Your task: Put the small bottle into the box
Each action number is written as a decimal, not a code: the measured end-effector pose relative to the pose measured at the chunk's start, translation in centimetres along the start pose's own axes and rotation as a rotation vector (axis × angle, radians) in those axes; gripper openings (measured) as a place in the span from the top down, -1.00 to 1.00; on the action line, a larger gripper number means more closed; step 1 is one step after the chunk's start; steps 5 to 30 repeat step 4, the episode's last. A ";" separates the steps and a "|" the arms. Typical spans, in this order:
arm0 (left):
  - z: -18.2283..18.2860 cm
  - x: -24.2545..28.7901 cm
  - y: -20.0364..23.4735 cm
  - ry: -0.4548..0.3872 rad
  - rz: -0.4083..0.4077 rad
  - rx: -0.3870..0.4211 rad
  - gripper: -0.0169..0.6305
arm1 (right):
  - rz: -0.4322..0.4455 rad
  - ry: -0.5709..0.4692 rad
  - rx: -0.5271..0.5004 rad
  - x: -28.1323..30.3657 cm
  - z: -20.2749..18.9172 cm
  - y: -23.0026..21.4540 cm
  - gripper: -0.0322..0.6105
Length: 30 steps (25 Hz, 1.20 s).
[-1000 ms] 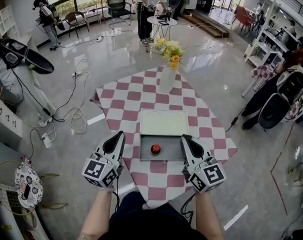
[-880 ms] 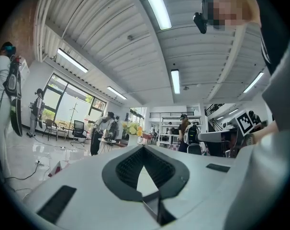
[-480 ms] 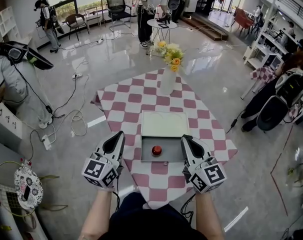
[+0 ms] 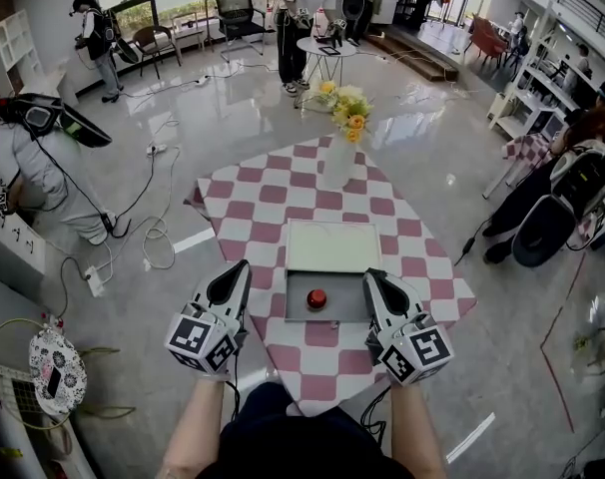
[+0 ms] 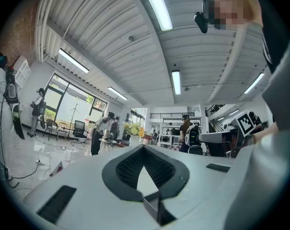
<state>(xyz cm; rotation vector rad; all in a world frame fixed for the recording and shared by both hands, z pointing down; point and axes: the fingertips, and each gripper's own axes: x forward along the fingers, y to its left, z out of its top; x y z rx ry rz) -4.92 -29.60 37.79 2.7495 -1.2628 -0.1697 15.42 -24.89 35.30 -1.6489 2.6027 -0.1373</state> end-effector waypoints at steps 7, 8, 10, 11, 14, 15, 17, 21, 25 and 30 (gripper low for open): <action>-0.2 -0.1 0.2 0.002 0.002 -0.002 0.95 | -0.002 0.004 0.005 0.1 -0.3 0.1 0.89; -0.2 -0.1 0.2 0.002 0.002 -0.002 0.95 | -0.002 0.004 0.005 0.1 -0.3 0.1 0.89; -0.2 -0.1 0.2 0.002 0.002 -0.002 0.95 | -0.002 0.004 0.005 0.1 -0.3 0.1 0.89; -0.2 -0.1 0.2 0.002 0.002 -0.002 0.95 | -0.002 0.004 0.005 0.1 -0.3 0.1 0.89; -0.2 -0.1 0.2 0.002 0.002 -0.002 0.95 | -0.002 0.004 0.005 0.1 -0.3 0.1 0.89; -0.2 -0.1 0.2 0.002 0.002 -0.002 0.95 | -0.002 0.004 0.005 0.1 -0.3 0.1 0.89; -0.2 -0.1 0.2 0.002 0.002 -0.002 0.95 | -0.002 0.004 0.005 0.1 -0.3 0.1 0.89; -0.2 -0.1 0.2 0.002 0.002 -0.002 0.95 | -0.002 0.004 0.005 0.1 -0.3 0.1 0.89; -0.2 -0.1 0.2 0.002 0.002 -0.002 0.95 | -0.002 0.004 0.005 0.1 -0.3 0.1 0.89; -0.2 -0.1 0.2 0.002 0.002 -0.002 0.95 | -0.002 0.004 0.005 0.1 -0.3 0.1 0.89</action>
